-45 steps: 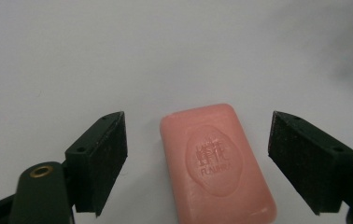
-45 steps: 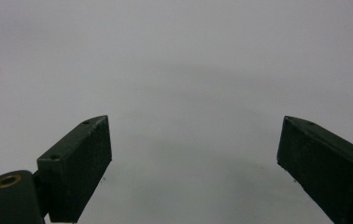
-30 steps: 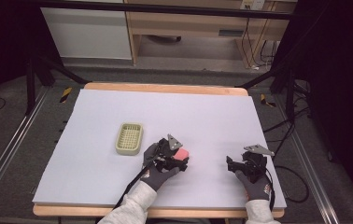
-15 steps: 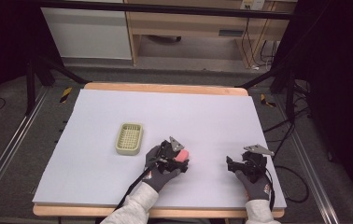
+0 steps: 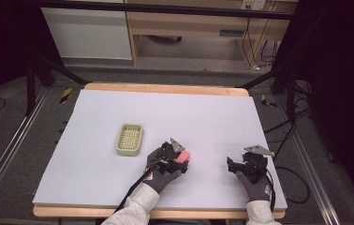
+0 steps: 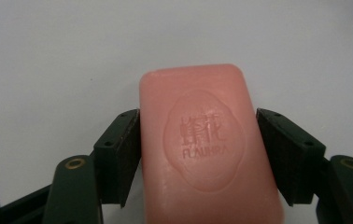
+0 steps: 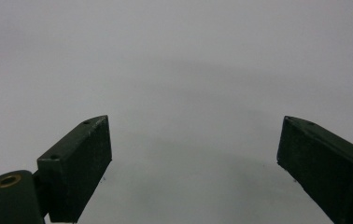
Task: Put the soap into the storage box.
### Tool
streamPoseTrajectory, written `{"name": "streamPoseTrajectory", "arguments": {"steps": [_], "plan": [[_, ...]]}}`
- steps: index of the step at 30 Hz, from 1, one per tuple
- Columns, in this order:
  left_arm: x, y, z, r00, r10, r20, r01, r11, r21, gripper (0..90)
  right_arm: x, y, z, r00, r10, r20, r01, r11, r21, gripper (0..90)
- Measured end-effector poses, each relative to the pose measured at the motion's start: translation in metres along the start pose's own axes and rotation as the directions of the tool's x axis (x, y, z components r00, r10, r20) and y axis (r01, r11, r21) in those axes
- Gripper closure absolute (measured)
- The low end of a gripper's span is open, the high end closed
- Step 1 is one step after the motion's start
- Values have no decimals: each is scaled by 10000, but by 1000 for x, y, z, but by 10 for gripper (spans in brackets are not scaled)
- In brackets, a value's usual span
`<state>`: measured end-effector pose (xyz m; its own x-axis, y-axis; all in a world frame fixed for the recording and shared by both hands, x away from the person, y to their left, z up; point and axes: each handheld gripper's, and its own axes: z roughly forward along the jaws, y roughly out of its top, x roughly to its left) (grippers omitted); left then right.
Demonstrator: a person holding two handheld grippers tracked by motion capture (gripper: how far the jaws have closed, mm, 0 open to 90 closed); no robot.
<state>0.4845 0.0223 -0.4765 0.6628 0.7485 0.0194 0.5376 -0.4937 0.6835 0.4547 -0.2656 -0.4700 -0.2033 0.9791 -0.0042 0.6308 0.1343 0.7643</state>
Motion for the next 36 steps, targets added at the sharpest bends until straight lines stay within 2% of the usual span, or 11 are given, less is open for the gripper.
{"name": "streamPoseTrajectory", "arguments": {"steps": [6,20,23,36], "plan": [[0,-1,0,10000,20,0,-20,10000,-1,368,0,0,0,10000,-2,19,2,10000,9,103],[1,0,-1,10000,65,26,-66,9999,76,370,0,0,0,10000,0,16,0,10000,3,103],[3,0,-2,9999,24,149,-25,10000,67,370,0,0,0,10000,-1,20,1,10000,-16,103],[7,1,-17,9998,-87,197,89,9999,-123,370,0,0,-1,10000,-5,34,5,10000,-24,103]]}}
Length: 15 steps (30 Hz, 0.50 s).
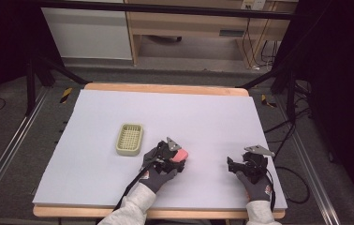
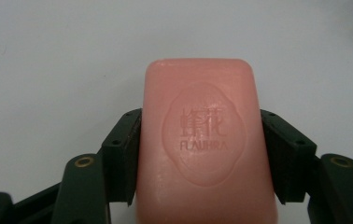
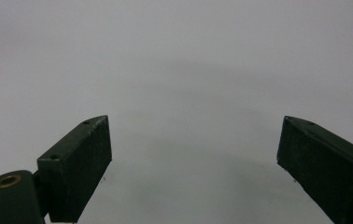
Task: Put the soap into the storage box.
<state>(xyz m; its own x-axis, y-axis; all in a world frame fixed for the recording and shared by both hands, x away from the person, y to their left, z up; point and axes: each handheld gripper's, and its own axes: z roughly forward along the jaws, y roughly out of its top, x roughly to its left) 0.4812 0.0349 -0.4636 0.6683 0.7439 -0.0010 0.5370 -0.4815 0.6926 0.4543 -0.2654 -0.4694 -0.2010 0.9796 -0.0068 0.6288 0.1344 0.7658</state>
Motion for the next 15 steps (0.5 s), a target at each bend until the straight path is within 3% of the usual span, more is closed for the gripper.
{"name": "streamPoseTrajectory", "arguments": {"steps": [15], "plan": [[3,3,-15,10000,-52,41,52,10000,-77,370,1,1,-1,10000,32,39,-32,10000,-6,103]]}}
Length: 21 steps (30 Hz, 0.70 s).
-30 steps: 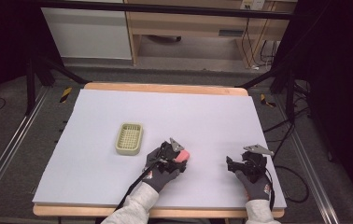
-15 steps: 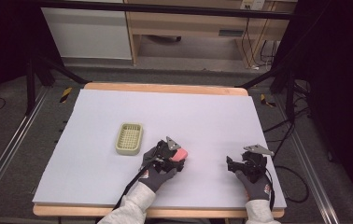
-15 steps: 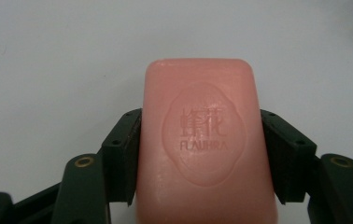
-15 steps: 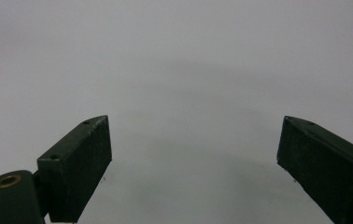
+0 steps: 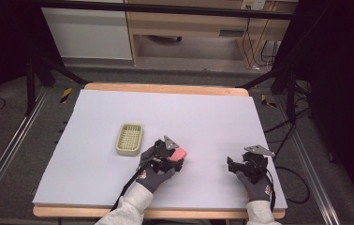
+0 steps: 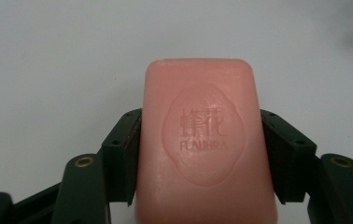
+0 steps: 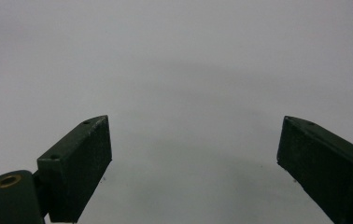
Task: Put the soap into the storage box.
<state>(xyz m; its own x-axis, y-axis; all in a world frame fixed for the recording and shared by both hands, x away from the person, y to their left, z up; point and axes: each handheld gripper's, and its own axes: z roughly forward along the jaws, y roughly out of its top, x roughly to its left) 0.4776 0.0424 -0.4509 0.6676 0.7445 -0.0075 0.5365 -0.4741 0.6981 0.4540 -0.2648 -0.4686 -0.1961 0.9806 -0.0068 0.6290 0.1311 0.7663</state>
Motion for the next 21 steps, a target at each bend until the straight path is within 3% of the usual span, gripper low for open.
{"name": "streamPoseTrajectory", "arguments": {"steps": [13,21], "plan": [[4,3,-14,10000,-19,-79,17,9998,-214,370,0,0,0,10000,-14,9,14,10000,-48,103],[14,4,-27,9997,-176,-153,170,9991,-387,370,0,0,-1,10000,-51,6,51,9999,-93,103]]}}
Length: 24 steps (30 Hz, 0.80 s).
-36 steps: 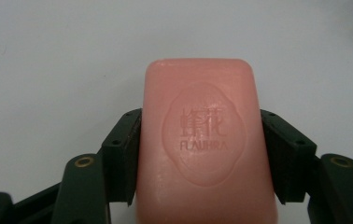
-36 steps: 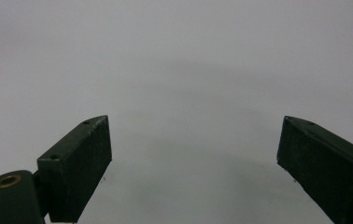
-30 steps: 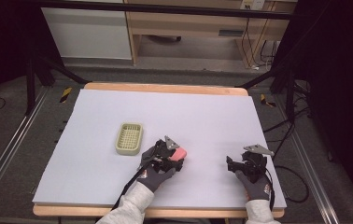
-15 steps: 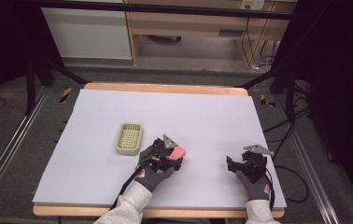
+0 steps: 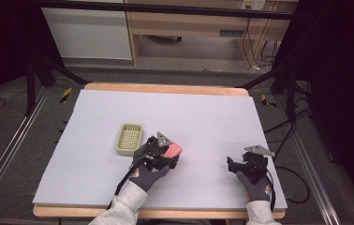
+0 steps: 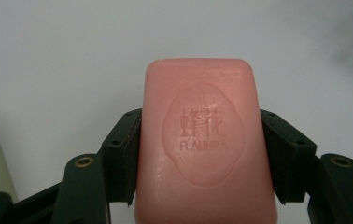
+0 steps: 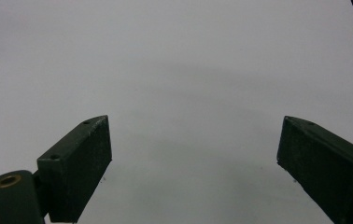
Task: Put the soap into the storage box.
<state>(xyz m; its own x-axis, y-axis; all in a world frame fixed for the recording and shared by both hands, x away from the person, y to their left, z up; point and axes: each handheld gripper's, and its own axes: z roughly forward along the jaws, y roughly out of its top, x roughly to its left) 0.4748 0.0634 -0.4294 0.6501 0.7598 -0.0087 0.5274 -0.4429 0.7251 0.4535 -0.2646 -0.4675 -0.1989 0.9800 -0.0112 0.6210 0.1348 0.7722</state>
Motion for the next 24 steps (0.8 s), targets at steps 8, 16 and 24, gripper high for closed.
{"name": "streamPoseTrajectory", "arguments": {"steps": [8,16,24], "plan": [[7,0,-8,9999,-99,-121,98,9999,-80,370,0,0,0,10000,-54,2,54,10000,-2,103],[12,0,-17,9996,-188,-205,183,9995,-247,370,0,0,0,10000,-51,1,51,10000,8,103],[20,-1,-27,9988,-329,-355,315,9988,-384,370,1,0,0,10000,-20,-12,20,10000,5,103]]}}
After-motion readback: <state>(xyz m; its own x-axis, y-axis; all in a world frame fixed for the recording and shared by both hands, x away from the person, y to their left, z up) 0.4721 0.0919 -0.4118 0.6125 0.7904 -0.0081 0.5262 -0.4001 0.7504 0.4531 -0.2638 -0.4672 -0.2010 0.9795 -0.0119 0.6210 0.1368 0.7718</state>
